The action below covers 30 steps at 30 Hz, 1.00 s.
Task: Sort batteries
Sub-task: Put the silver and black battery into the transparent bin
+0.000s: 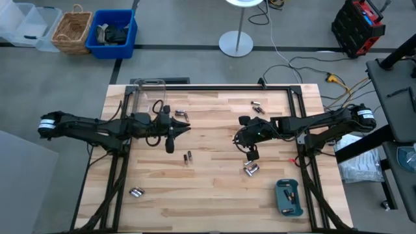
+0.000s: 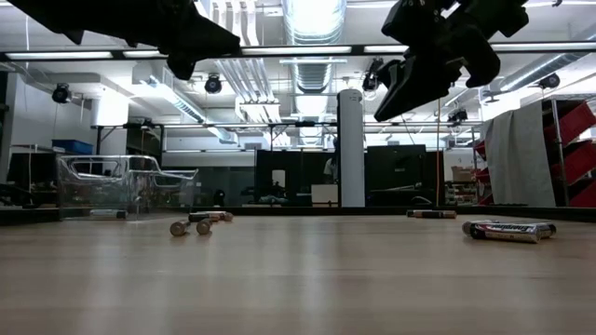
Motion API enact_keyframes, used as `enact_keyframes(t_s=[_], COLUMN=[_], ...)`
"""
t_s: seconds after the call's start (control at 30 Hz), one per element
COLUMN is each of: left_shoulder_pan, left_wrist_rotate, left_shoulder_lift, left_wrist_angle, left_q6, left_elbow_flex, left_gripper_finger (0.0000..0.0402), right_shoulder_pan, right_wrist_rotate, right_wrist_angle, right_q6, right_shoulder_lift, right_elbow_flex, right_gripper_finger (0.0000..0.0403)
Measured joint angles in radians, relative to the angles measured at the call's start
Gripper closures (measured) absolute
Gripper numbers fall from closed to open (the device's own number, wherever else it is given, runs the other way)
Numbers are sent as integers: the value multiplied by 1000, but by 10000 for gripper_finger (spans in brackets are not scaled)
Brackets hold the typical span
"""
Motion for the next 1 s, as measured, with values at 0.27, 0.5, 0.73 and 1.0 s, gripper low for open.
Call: enact_keyframes(t_s=[0.27,0.5,0.73,1.0], left_shoulder_pan=[0,0,-9,-9], left_wrist_rotate=[0,0,-2,-23], left_shoulder_lift=[56,77,57,56], left_wrist_angle=[5,9,16,42], left_q6=[0,0,44,68], left_elbow_flex=[0,0,0,0], left_gripper_finger=[361,361,361,361], right_shoulder_pan=[0,0,0,-2], right_wrist_rotate=[0,0,0,0], right_wrist_angle=[3,81,95,82], right_q6=[0,0,64,-7], right_shoulder_lift=[0,0,-1,-4], right_elbow_flex=[-1,-2,17,69], right_gripper_finger=[371,371,371,371])
